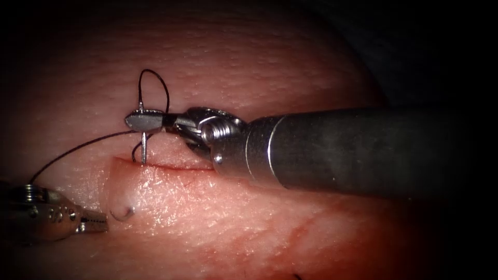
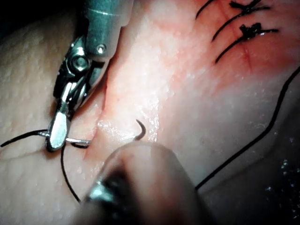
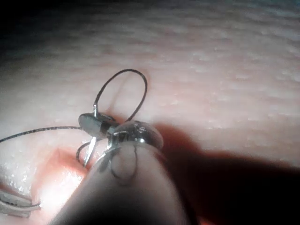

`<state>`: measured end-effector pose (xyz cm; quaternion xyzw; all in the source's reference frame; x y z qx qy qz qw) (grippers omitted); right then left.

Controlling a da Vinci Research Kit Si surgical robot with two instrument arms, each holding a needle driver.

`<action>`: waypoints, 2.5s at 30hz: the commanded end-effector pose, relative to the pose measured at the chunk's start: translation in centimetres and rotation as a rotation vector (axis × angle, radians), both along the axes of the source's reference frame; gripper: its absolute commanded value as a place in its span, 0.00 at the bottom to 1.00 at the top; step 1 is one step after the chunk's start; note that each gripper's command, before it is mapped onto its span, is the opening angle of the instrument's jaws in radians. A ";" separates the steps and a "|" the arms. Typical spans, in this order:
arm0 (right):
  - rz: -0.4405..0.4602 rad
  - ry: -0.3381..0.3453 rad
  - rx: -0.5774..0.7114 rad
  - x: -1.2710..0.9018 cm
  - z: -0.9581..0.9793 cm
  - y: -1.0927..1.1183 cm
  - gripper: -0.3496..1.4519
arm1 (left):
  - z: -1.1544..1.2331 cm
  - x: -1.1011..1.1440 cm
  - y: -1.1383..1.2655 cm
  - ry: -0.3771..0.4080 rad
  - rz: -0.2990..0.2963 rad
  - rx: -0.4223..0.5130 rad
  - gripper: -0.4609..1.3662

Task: Wound Closure
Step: Pass the needle through the bottom of the cut with the right driver, then use the left jaws to grab and pull the needle

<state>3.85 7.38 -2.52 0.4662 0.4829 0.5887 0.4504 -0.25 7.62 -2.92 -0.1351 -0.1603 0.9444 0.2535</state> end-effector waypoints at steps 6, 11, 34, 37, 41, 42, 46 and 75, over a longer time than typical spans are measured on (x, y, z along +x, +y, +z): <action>-0.022 0.035 0.122 0.07 -0.15 -0.15 0.00 | 0.01 0.00 0.00 -0.004 0.002 0.006 0.06; -0.044 0.046 0.167 0.10 -0.30 -0.31 0.00 | 0.01 0.00 0.00 -0.004 0.003 0.006 0.06; 0.167 0.002 -0.130 0.01 -0.29 -0.19 0.77 | 0.01 0.00 0.01 -0.006 0.008 0.004 0.06; 0.199 -0.019 -0.174 -0.07 -0.22 -0.10 0.80 | 0.01 0.00 0.01 -0.006 0.008 0.004 0.06; 0.178 -0.055 -0.318 -0.20 -0.14 -0.01 0.77 | 0.00 0.00 0.02 -0.007 0.014 0.003 0.06; 0.162 -0.071 -0.393 -0.23 -0.12 0.02 0.77 | 0.00 -0.01 0.02 -0.009 0.019 0.002 0.06; 0.118 -0.076 -0.521 -0.31 -0.06 0.08 0.79 | -0.02 -0.01 0.04 -0.015 0.018 -0.008 0.07; -0.137 -0.086 -0.667 -0.74 -0.09 0.17 0.86 | -0.06 -0.09 0.28 -0.313 -0.048 -0.127 0.34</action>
